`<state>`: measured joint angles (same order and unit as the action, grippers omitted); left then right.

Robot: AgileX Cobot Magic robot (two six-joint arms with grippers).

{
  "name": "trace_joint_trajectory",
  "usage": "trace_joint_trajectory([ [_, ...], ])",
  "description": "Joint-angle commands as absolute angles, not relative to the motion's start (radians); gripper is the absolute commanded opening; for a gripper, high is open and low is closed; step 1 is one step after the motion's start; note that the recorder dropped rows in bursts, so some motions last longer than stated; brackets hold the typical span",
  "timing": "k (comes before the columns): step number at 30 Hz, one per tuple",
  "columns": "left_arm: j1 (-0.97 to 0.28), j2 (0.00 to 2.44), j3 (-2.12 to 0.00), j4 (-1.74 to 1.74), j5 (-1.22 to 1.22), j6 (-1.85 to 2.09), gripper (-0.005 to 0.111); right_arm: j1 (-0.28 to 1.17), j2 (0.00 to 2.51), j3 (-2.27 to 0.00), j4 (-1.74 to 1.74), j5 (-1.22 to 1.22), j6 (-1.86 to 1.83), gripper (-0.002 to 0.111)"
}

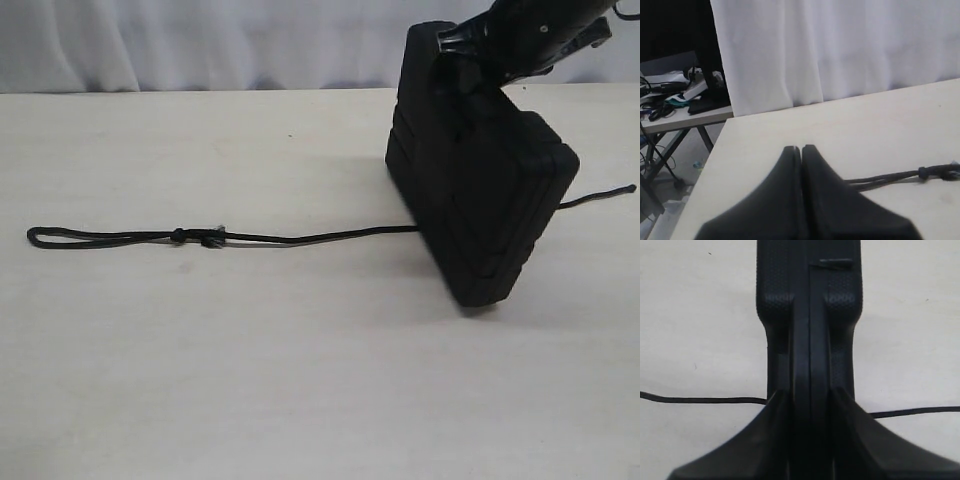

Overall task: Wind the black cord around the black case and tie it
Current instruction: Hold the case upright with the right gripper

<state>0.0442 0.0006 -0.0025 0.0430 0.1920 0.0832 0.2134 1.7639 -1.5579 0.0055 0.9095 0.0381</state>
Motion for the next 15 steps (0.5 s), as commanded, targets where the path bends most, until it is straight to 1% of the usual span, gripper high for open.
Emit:
trace_joint_trajectory([
  [1,0.039,0.000,0.000,0.010,0.119,0.077,0.000,0.212,1.802,-1.617,0.007,0.971,0.024,0.004],
  [3,0.039,0.000,0.000,-0.109,0.109,0.075,0.000,0.212,1.823,-1.635,0.007,0.977,0.024,0.004],
  [4,0.039,0.000,0.000,-0.096,0.089,0.082,0.000,0.212,1.834,-1.655,0.007,1.001,0.024,0.004],
  [11,0.039,0.000,0.000,-0.266,0.036,0.074,0.000,0.212,1.895,-1.857,0.007,1.221,0.000,0.004],
  [15,0.024,0.000,0.000,-0.285,0.057,0.074,0.000,0.212,1.932,-1.932,0.007,1.221,-0.008,0.004],
])
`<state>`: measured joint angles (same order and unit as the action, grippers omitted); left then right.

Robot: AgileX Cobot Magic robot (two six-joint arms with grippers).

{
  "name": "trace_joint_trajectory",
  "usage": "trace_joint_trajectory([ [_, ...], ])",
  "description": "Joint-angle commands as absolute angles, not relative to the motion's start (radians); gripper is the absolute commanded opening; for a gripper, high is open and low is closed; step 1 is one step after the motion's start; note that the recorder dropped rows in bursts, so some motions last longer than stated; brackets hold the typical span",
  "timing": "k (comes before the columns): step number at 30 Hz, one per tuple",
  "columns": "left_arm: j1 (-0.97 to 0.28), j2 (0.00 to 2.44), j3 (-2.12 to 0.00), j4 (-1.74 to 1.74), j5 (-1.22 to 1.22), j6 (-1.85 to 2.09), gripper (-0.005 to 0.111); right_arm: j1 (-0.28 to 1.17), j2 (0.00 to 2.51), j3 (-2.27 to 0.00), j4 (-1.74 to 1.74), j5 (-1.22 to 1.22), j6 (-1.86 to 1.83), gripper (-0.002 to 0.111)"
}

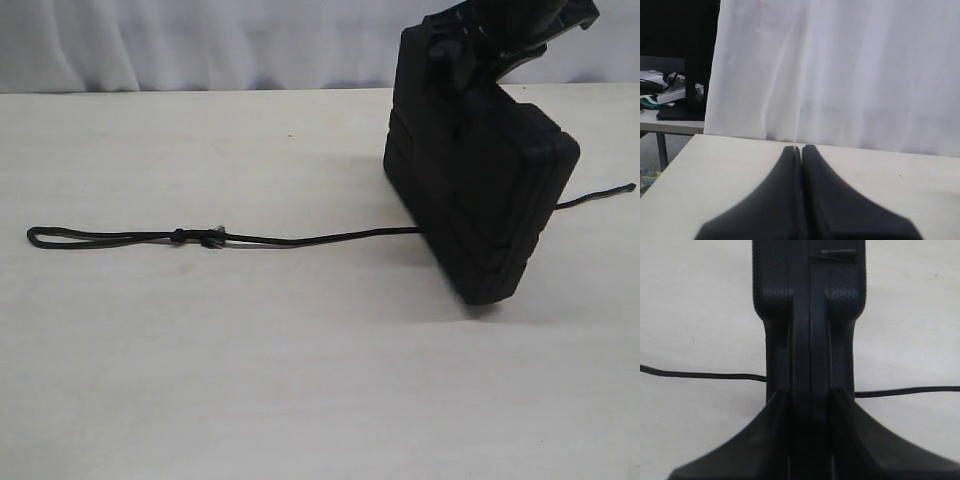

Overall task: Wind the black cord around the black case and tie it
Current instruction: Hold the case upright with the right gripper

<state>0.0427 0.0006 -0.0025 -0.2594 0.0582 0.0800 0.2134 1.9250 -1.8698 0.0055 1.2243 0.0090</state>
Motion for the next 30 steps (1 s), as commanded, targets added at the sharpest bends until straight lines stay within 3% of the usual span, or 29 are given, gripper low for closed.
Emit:
trace_joint_trajectory([
  [1,0.020,0.000,0.000,-0.285,0.064,0.074,0.000,0.212,1.936,-1.936,0.007,1.221,-0.008,0.004],
  [9,-0.066,0.000,0.000,-0.334,0.076,0.077,0.000,0.212,1.963,-1.940,0.007,1.221,-0.008,0.004],
  [19,-0.342,0.013,-0.007,-0.334,-0.142,0.069,0.000,0.212,1.965,-1.940,0.007,1.221,-0.008,0.004],
  [30,-0.389,0.620,-0.381,-0.227,-0.434,0.063,0.000,0.212,1.965,-1.940,0.010,1.221,-0.010,0.004],
])
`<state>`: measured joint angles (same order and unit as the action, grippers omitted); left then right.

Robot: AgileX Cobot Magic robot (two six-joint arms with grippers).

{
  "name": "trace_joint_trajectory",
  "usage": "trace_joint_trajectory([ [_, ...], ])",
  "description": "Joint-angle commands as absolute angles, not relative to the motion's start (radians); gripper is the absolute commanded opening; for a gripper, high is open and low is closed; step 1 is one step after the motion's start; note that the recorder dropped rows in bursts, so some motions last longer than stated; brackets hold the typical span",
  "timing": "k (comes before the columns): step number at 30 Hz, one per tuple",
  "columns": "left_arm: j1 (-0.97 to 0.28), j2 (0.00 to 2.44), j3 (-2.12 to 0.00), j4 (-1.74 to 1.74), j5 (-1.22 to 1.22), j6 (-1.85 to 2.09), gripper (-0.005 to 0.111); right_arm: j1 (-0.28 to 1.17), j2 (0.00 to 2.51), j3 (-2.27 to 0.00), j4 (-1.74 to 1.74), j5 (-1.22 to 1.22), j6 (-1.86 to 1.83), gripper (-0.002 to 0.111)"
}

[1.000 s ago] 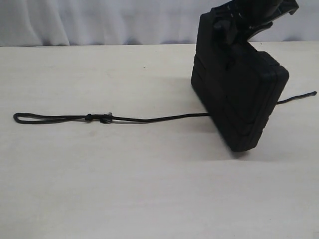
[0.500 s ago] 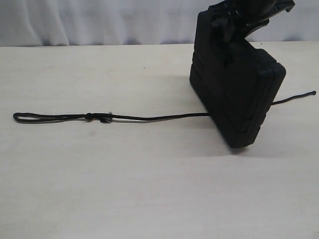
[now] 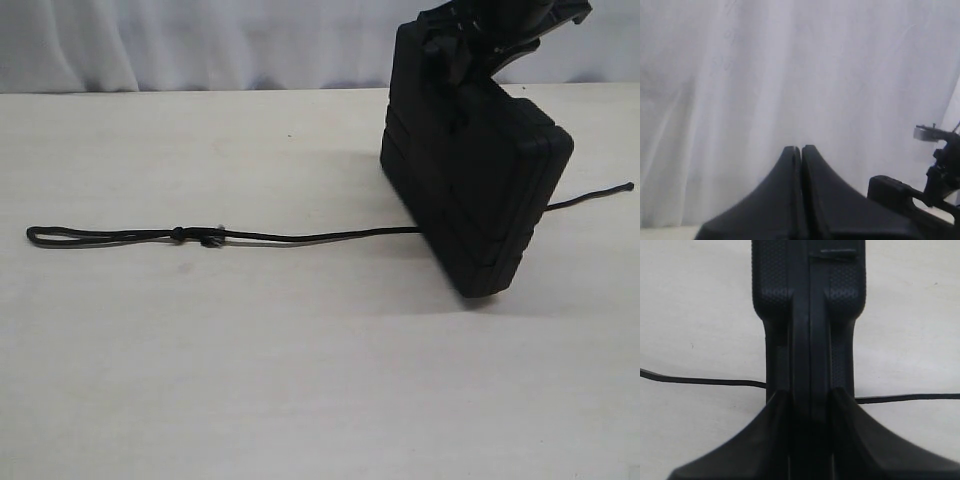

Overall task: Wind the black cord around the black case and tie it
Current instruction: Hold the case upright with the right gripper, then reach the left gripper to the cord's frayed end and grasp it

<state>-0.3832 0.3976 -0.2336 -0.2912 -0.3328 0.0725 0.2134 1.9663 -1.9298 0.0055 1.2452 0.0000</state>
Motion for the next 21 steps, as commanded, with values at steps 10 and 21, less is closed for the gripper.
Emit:
trace_joint_trajectory([
  [10,-0.384,1.284,-0.828,-0.303,-0.324,0.719,0.000,0.212,1.965,-1.940,0.010,1.221,-0.015,0.004],
  [21,-0.253,1.655,-1.063,-1.540,-0.669,2.032,0.000,0.212,1.965,-1.940,0.010,1.221,-0.037,0.004],
])
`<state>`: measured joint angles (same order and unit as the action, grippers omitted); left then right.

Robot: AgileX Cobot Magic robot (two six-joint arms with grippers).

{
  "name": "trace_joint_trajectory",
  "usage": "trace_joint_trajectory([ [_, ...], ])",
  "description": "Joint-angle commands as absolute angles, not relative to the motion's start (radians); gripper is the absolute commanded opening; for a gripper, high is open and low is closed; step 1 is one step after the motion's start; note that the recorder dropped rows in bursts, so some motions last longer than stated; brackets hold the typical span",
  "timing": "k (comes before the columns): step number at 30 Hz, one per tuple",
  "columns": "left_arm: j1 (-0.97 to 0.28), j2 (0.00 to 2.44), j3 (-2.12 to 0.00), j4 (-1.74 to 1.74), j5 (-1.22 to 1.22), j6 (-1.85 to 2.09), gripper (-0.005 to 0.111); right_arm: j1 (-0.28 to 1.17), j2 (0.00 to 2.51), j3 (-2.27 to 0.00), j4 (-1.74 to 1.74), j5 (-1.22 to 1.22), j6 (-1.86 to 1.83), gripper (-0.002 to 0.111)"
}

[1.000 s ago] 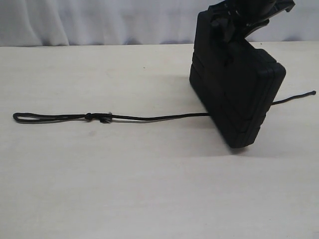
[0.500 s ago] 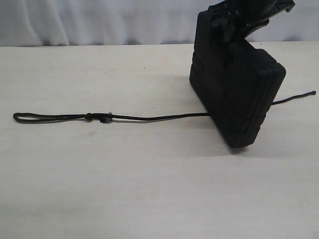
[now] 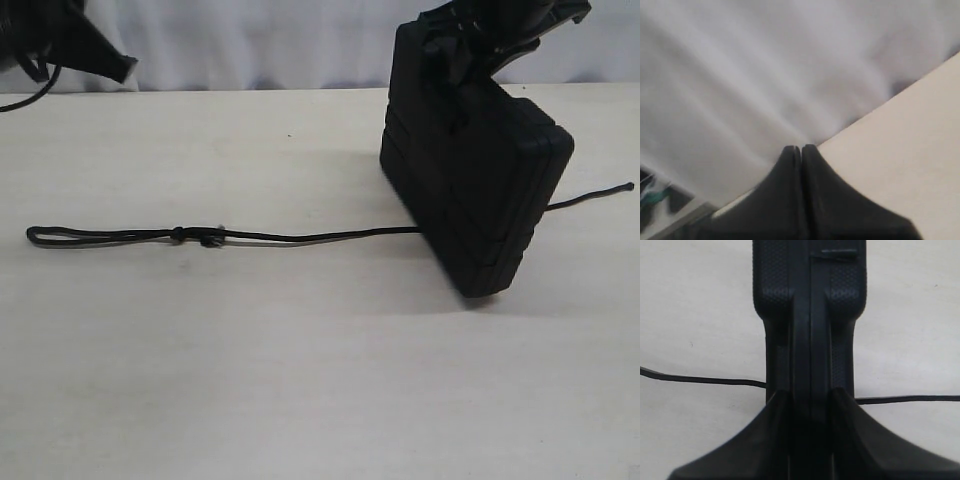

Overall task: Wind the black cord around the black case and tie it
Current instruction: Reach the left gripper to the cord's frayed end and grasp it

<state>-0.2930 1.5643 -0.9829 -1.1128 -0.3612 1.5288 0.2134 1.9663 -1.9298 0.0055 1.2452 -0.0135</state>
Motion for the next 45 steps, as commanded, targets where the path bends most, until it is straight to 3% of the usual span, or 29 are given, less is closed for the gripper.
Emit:
trace_joint_trajectory([
  [1,-0.234,1.694,-1.097,-1.630,-0.738,2.143,0.000,0.212,1.965,-1.940,0.010,1.221,-0.040,0.004],
  [4,-0.172,1.789,-1.167,-1.744,-0.867,2.143,0.000,0.212,1.970,-1.940,0.008,1.221,-0.039,0.004],
  [7,-0.167,1.838,-1.138,-1.744,-0.799,2.143,0.000,0.212,1.975,-1.940,0.008,1.221,-0.040,0.004],
  [13,-0.134,1.847,-1.038,-1.744,-0.086,2.122,0.000,0.212,1.999,-1.940,0.008,1.221,-0.040,0.004],
  [17,-0.062,1.861,-1.073,-1.702,0.349,1.874,0.000,0.212,2.011,-1.940,0.008,1.221,-0.048,0.004],
  [21,0.013,1.927,-1.276,-1.135,0.792,1.362,0.000,0.212,2.014,-1.940,0.008,1.221,-0.048,0.004],
  [26,-0.065,1.998,-1.448,0.068,0.904,0.507,0.000,0.212,2.014,-1.940,0.008,1.221,-0.048,0.004],
  [29,-0.105,2.010,-1.441,0.422,0.913,0.229,0.000,0.212,2.014,-1.940,0.008,1.221,-0.048,0.004],
  [32,-0.127,2.010,-1.441,0.354,0.911,0.335,0.000,0.212,2.014,-1.940,0.008,1.221,-0.048,0.004],
  [36,-0.138,2.010,-1.439,-0.044,0.957,0.775,0.001,0.212,2.014,-1.940,0.008,1.221,-0.052,0.004],
  [39,-0.140,2.010,-1.439,-0.244,0.969,0.962,0.014,0.212,2.014,-1.940,0.008,1.221,-0.052,0.004],
  [45,-0.140,2.033,-1.439,-0.358,0.976,1.197,0.062,0.212,2.014,-1.940,0.011,1.221,-0.056,0.004],
])
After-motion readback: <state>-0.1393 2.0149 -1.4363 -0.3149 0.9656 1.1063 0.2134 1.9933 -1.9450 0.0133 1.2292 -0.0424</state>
